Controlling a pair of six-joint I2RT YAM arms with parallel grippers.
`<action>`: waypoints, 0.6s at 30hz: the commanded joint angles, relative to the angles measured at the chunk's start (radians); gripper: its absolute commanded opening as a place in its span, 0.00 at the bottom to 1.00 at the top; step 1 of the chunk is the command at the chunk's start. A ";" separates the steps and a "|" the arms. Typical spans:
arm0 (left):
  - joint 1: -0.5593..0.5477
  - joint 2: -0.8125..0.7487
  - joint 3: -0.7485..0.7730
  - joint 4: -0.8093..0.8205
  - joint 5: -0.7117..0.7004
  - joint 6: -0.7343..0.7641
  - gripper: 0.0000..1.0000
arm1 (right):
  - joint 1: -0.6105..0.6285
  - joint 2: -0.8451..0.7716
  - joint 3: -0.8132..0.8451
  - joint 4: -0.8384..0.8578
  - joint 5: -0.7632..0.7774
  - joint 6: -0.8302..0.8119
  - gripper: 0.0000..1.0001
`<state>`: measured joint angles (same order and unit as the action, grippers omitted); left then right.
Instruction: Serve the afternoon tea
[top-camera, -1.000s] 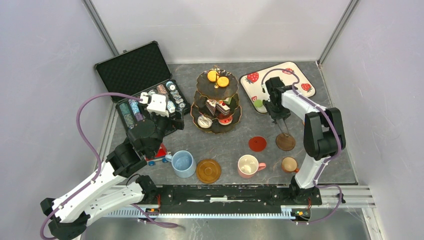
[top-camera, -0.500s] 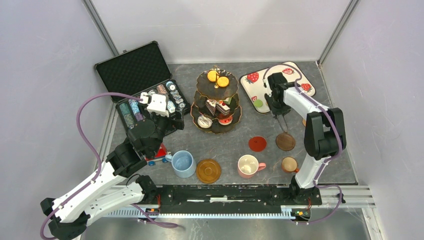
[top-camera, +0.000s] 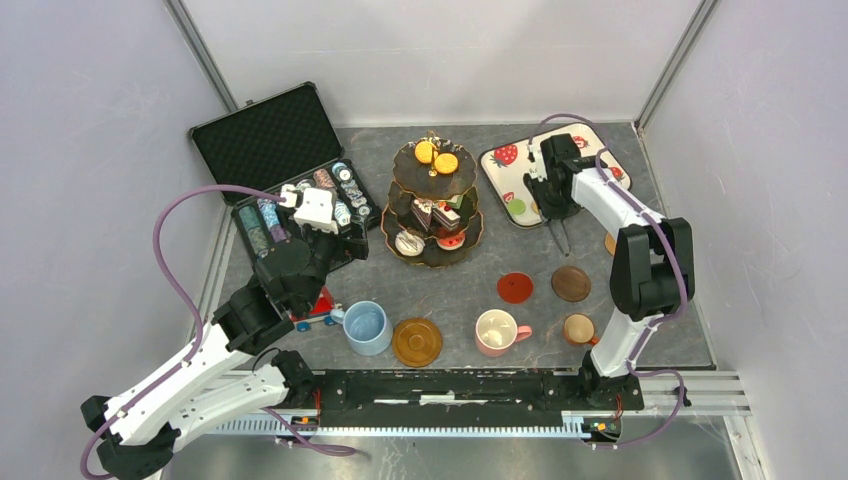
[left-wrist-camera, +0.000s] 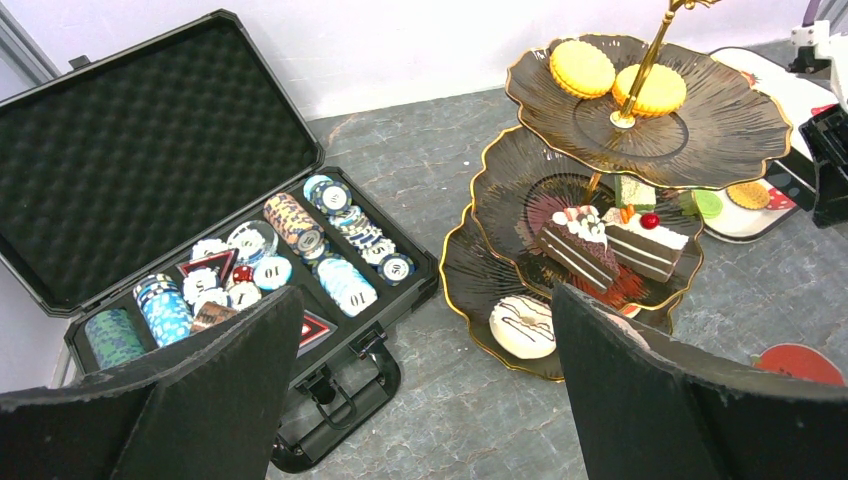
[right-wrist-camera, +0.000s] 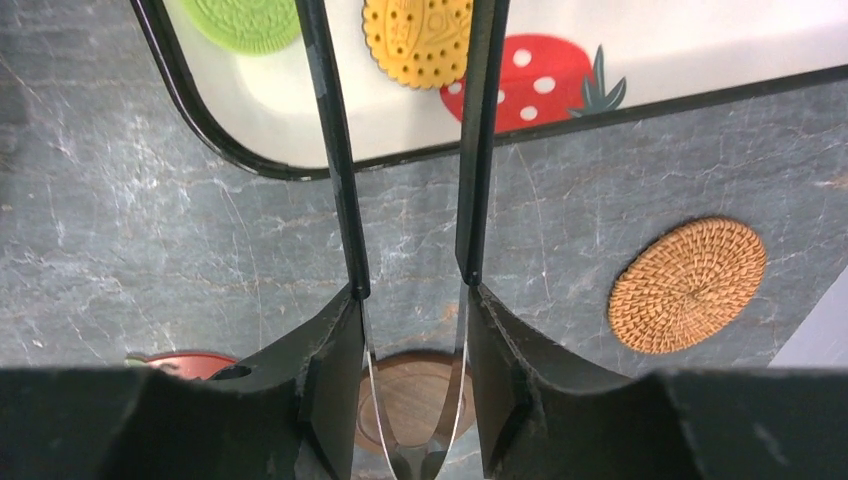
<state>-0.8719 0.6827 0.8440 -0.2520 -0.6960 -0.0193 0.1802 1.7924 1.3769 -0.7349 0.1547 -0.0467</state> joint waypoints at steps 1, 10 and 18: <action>0.004 0.004 0.018 0.018 0.022 -0.029 1.00 | -0.008 -0.030 -0.010 -0.065 -0.007 -0.002 0.45; 0.004 0.004 0.021 0.013 0.038 -0.040 1.00 | -0.032 -0.001 -0.045 -0.080 -0.046 -0.004 0.49; 0.004 -0.013 0.018 0.014 0.027 -0.036 1.00 | -0.056 0.008 -0.037 -0.093 -0.042 -0.018 0.52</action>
<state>-0.8719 0.6846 0.8440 -0.2520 -0.6704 -0.0196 0.1341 1.8030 1.3304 -0.8261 0.1131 -0.0513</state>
